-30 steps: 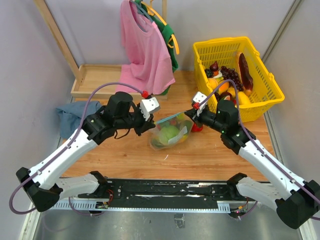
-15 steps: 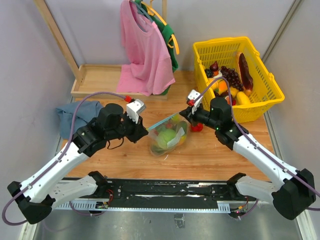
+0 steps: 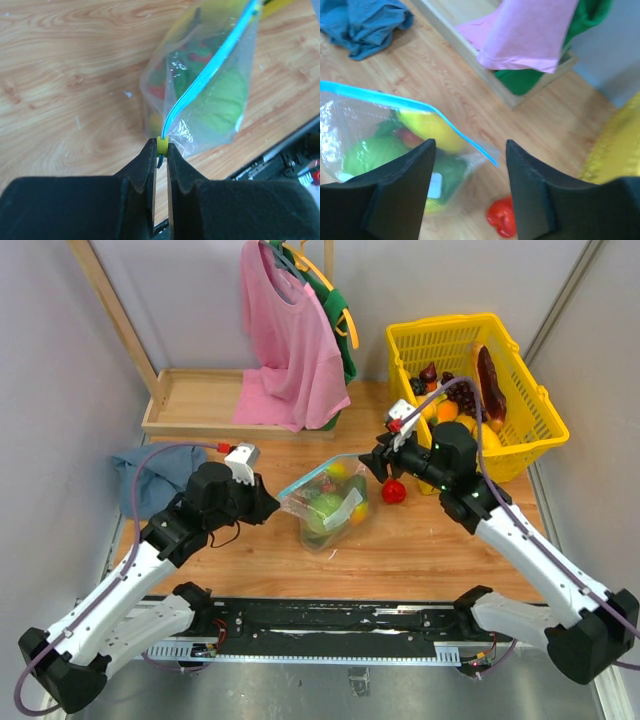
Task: Place the food in the zip-top bag and seal the zipper
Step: Place the zipper food storage bag at the center of the board, then reset both arms
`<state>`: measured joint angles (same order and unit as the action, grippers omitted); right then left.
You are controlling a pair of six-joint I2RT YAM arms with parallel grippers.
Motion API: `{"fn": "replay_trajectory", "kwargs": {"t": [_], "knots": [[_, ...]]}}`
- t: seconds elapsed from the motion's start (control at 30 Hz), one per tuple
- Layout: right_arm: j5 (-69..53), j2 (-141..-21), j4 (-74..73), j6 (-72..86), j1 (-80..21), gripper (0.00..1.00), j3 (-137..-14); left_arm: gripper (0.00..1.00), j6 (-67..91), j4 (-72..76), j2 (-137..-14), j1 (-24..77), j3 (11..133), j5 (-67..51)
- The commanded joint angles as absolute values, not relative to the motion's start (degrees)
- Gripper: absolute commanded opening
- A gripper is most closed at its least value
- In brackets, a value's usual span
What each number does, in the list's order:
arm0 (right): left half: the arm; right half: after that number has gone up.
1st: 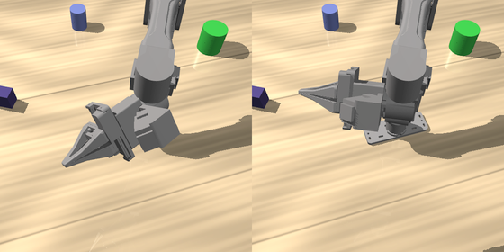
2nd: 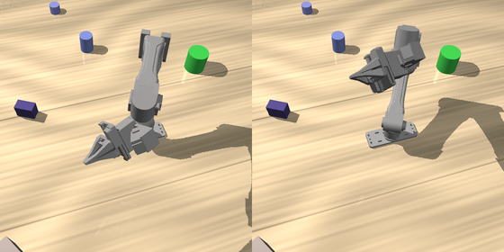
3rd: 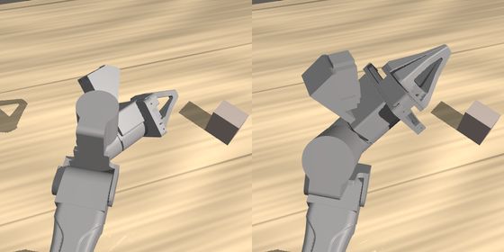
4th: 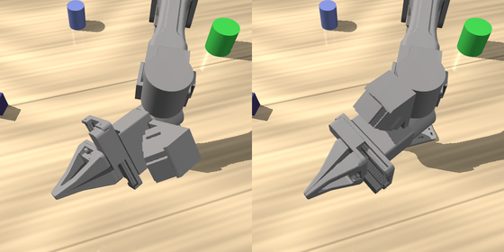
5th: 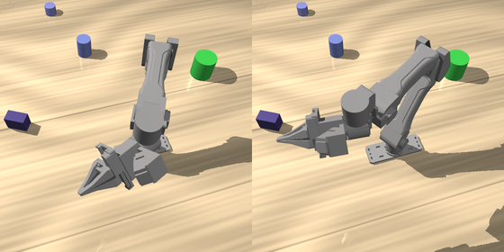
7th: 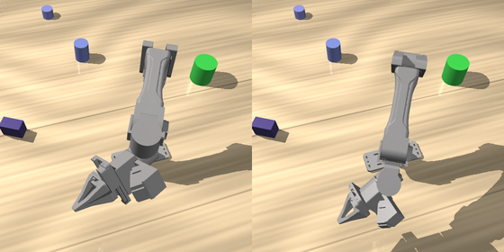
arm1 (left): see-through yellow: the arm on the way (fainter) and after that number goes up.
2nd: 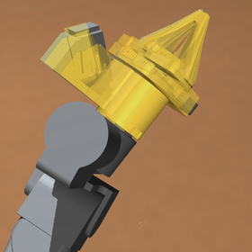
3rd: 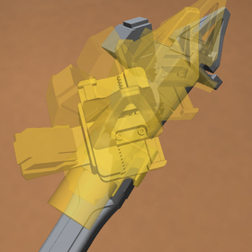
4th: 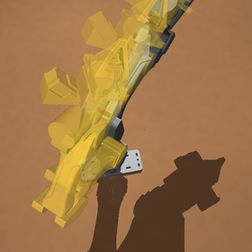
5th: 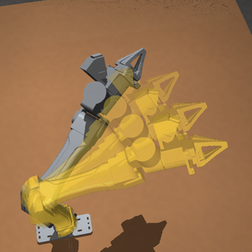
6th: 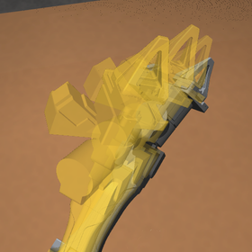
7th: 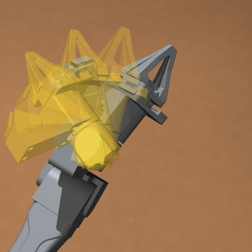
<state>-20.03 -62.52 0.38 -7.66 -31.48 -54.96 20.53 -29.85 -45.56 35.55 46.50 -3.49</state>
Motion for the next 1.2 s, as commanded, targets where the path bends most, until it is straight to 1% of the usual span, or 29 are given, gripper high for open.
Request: {"fn": "replay_trajectory", "kwargs": {"t": [0.0, 0.1, 0.17, 0.23, 0.33, 0.4, 0.43, 0.47, 0.57, 0.67, 0.77, 0.87, 0.97, 1.1, 1.13, 1.17], "knots": [[-9.0, -55.4, -5.7, -9.1, -30.7, 0.64, -55.1, 0.0, 26.2, -25.3, -45.1, 30.2, 42.0, -3.4], [-0.9, -50.7, -8.4, -9.1, -30.6, 0.73, -53.9, 0.0, 30.0, -24.2, -44.2, 25.6, 39.1, -5.3], [2.3, -47.7, -9.8, -8.8, -30.6, 0.79, -53.1, 0.0, 32.8, -23.1, -42.9, 23.9, 36.8, -5.5], [5.8, -44.8, -11.2, -8.8, -30.6, 0.9, -52.2, 0.0, 35.8, -22.4, -41.6, 22.5, 34.5, -5.7], [11.0, -41.4, -13.4, -8.7, -30.6, 0.99, -51.3, 0.0, 39.6, -22.3, -40.0, 21.4, 32.2, -5.7], [14.0, -38.8, -14.1, -8.5, -30.6, 0.98, -50.8, 0.01, 40.9, -23.3, -39.0, 21.5, 32.0, -4.9], [15.5, -37.4, -14.3, -8.4, -30.6, 0.98, -50.4, 0.03, 41.1, -24.1, -38.2, 21.4, 32.3, -4.0], [17.0, -35.9, -14.3, -8.6, -30.6, 0.98, -50.0, 0.06, 41.2, -25.1, -37.4, 21.4, 32.9, -2.9], [22.5, -31.8, -14.3, -9.0, -30.6, 0.98, -48.9, 0.25, 40.2, -28.2, -33.9, 21.5, 35.6, 1.5], [26.2, -28.6, -15.7, -11.8, -30.6, 0.98, -48.6, 0.52, 37.6, -30.4, -30.5, 21.4, 38.7, 6.0], [31.5, -25.8, -16.3, -11.4, -30.6, 0.98, -48.1, 0.74, 34.0, -32.2, -28.5, 21.5, 42.8, 10.4], [35.4, -23.1, -16.5, -10.0, -30.6, 0.98, -47.1, 0.83, 28.4, -32.1, -27.1, 21.4, 45.6, 15.2], [36.2, -21.3, -15.8, -10.5, -30.6, 0.98, -45.1, 0.87, 24.7, -29.5, -24.5, 21.5, 46.6, 19.8], [37.9, -19.3, -13.0, -11.3, -30.6, 0.98, -41.7, 0.93, 19.1, -20.3, -18.6, 21.4, 42.5, 23.3], [38.3, -18.8, -12.4, -11.6, -30.6, 0.98, -41.0, 0.98, 18.2, -18.0, -17.1, 21.5, 40.7, 23.8], [38.5, -18.3, -11.9, -11.7, -30.6, 0.98, -40.4, 0.99, 17.3, -15.5, -15.5, 21.5, 39.0, 24.1]]}}
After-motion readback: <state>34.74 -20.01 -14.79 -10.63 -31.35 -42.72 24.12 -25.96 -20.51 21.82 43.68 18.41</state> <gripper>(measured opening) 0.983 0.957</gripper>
